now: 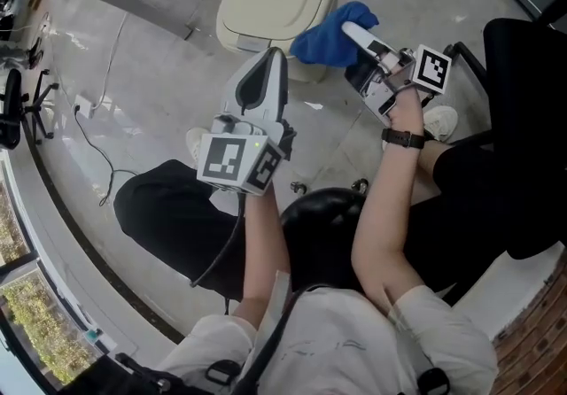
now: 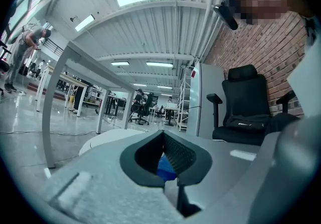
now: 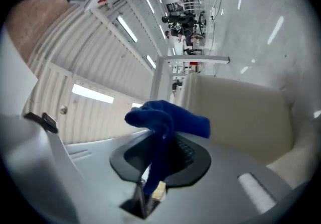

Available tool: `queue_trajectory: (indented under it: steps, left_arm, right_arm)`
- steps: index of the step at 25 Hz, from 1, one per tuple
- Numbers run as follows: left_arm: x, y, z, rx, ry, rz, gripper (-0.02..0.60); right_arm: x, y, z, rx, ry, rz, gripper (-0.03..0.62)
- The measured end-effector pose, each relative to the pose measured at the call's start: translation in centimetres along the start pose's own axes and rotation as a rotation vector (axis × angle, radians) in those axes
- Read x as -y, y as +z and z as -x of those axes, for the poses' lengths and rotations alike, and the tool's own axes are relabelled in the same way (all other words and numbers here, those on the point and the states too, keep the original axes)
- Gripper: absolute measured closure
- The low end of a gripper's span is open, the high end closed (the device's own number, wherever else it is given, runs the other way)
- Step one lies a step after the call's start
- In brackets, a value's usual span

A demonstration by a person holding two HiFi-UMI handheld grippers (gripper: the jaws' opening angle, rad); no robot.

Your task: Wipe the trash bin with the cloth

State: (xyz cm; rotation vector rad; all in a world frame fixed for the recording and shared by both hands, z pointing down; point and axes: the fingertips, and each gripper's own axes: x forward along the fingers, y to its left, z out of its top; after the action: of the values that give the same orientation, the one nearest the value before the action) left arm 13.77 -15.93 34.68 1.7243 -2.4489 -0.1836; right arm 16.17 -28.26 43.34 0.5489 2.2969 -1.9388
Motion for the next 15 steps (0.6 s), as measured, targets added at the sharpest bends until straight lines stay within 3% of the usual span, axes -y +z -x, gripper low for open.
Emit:
queue_trajectory:
  steps: [3, 6, 8, 11, 15]
  left_arm:
    - [-0.5, -0.6, -0.3, -0.028, 0.023, 0.006, 0.581]
    - [-1.2, -1.4, -0.8, -0.05, 0.033, 0.001, 0.581]
    - [-1.4, -1.7, -1.1, -0.054, 0.027, 0.002, 0.581]
    - [-1.4, -2.5, -1.4, -0.068, 0.009, 0.003, 0.581]
    - [-1.7, -3.2, -1.5, -0.079, -0.004, 0.004, 0.581]
  right_arm:
    - [6.7, -0.1, 1.4, -0.042, -0.275, 0.163, 0.534]
    - [14.8, -1.3, 3.4, -0.134, -0.546, 0.231, 0.537]
    - [20.0, -2.7, 4.0, -0.157, -0.617, 0.192, 0.537]
    - [27.2, -3.8, 6.4, -0.079, -0.753, 0.071, 0.54]
    - [34.8, -5.9, 9.4, -0.029, -0.953, -0.012, 0.542]
